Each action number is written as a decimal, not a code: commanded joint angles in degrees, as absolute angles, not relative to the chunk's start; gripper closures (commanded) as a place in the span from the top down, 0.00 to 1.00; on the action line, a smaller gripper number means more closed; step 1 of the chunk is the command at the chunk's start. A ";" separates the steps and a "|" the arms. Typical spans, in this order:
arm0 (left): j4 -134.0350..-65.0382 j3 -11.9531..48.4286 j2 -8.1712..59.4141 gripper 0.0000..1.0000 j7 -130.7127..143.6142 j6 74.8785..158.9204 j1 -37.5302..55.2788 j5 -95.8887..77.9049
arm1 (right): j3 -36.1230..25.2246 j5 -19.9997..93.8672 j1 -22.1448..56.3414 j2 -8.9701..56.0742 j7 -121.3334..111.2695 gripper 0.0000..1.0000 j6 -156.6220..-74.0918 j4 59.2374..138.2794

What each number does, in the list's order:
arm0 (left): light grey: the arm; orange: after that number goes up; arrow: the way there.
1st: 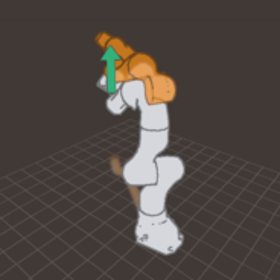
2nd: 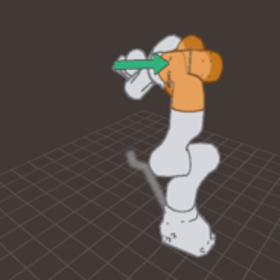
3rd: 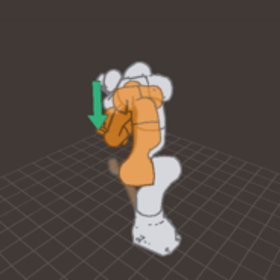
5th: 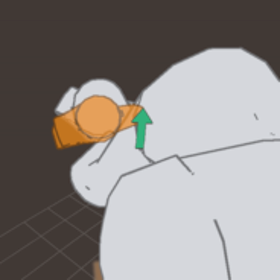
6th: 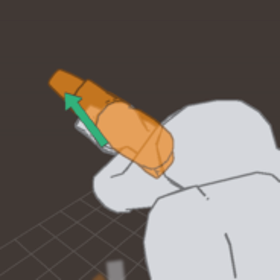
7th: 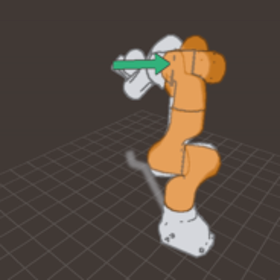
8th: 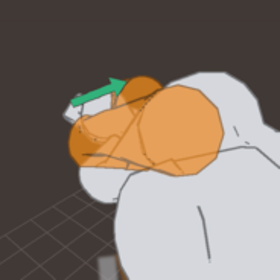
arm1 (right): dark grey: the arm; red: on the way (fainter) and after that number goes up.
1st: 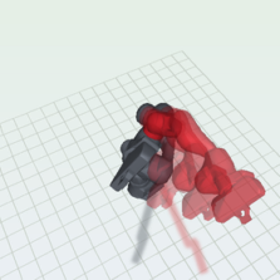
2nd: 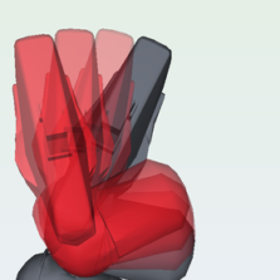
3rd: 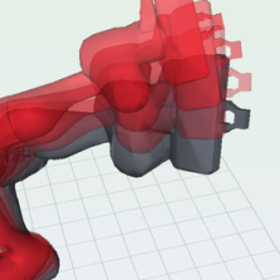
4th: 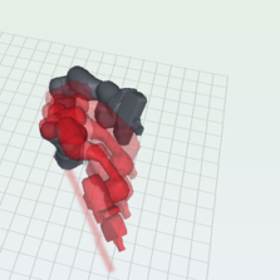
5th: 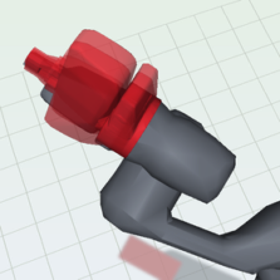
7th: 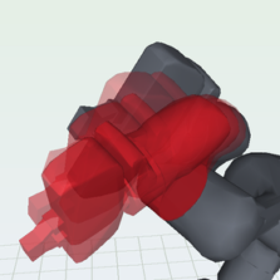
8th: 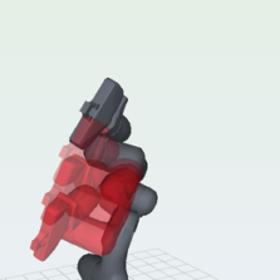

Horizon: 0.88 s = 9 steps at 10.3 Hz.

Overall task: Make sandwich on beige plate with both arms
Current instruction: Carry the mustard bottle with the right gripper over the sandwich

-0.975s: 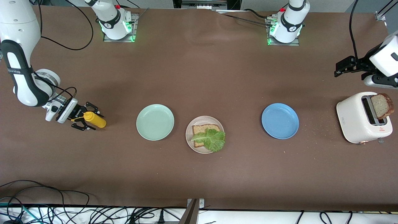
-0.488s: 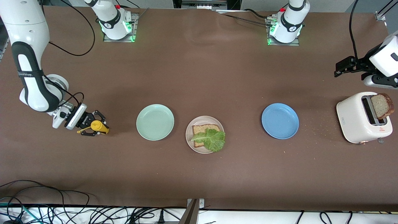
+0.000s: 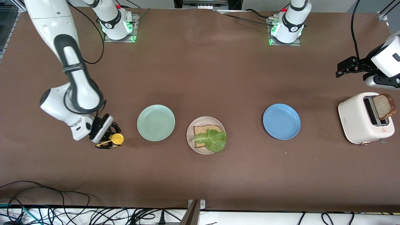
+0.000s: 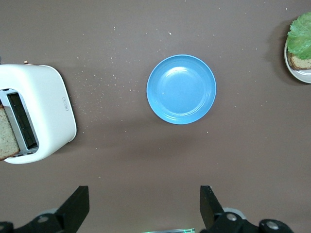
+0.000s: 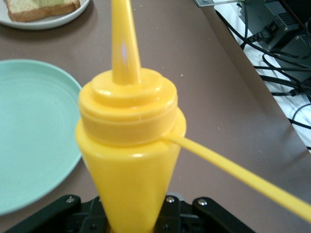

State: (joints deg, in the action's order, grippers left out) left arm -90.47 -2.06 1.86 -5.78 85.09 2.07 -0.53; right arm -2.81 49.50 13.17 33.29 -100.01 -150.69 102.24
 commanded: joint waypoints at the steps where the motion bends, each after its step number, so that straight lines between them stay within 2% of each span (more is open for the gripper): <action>1: -89.30 -2.02 2.11 1.00 -6.77 83.94 2.11 0.53 | -3.52 36.98 18.26 33.05 -80.69 0.00 -152.92 100.03; 4: -89.30 -2.02 2.11 1.00 -6.77 83.94 2.11 0.53 | -3.52 9.06 22.66 33.84 -48.80 0.00 -152.14 96.86; 6: -89.30 -2.02 2.11 1.00 -6.77 83.94 2.11 0.53 | -3.60 -7.56 26.78 34.89 -32.16 0.00 -147.60 95.37; 7: -89.30 -2.02 2.11 1.00 -6.77 83.94 2.11 0.53 | -3.69 -17.30 28.98 35.94 -24.08 0.00 -141.39 92.40; 9: -89.30 -2.02 2.11 1.00 -6.77 83.94 2.11 0.44 | -3.69 -30.80 35.65 41.80 -14.19 0.00 -122.96 81.01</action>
State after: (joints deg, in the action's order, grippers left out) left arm -90.47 -2.05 1.86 -5.79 85.09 2.06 -0.53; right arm -2.70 -24.18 30.69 35.94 -19.79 -133.94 91.67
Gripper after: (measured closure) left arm 0.000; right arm 0.837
